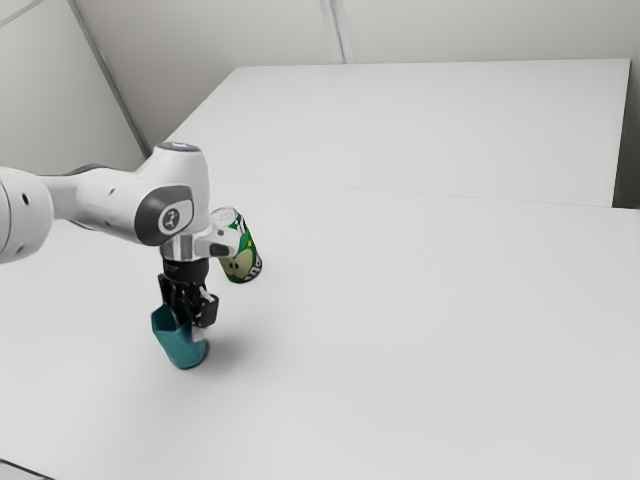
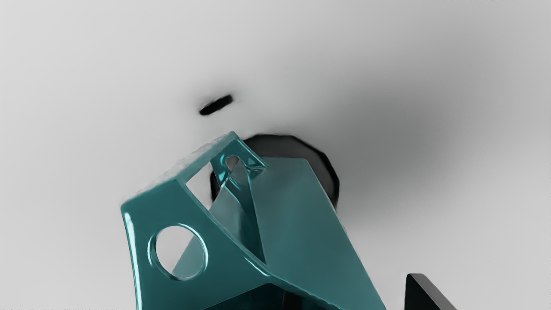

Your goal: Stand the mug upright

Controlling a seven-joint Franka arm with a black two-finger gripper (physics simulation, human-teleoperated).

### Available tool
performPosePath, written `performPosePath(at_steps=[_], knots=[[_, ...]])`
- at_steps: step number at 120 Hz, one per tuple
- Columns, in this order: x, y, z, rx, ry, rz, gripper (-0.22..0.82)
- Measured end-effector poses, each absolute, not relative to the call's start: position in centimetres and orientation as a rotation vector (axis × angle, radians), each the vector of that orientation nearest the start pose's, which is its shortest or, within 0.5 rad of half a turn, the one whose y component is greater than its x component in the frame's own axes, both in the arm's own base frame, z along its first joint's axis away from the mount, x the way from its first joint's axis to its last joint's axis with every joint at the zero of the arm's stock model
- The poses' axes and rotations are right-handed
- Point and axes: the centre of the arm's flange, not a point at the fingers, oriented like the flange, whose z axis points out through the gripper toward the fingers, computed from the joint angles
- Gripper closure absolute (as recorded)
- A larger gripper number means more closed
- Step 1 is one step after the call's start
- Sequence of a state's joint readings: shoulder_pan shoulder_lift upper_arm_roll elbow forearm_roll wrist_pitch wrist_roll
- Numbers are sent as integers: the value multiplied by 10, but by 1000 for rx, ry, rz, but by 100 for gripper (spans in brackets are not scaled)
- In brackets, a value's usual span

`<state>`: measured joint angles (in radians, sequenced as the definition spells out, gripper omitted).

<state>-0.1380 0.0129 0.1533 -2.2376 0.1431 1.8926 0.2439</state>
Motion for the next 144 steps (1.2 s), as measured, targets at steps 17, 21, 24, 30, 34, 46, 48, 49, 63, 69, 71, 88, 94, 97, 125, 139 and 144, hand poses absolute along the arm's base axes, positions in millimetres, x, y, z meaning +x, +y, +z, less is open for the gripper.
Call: performPosePath(at_steps=[17,21,24,30,34,46,48,49,63,69,71,88,94,97,125,139,144], knots=[[482,20,345,-2983,420,549,21],[482,20,350,-2986,414,534,18],[483,21,353,-2987,410,525,16],[484,22,358,-2991,402,506,13],[486,23,364,-2994,395,485,11],[506,29,403,-3005,361,353,7],[511,30,413,-3006,354,323,6],[514,30,419,-3006,350,303,6],[540,33,498,-3001,314,99,3],[544,30,519,-2997,304,59,3],[545,29,524,-2996,302,50,3],[553,28,573,-2989,265,-46,1],[554,30,591,-2985,242,-77,1],[553,31,596,-2985,232,-81,1],[548,38,611,-2990,162,-62,0],[545,40,612,-2993,142,-47,0],[545,40,613,-2994,135,-43,0]])
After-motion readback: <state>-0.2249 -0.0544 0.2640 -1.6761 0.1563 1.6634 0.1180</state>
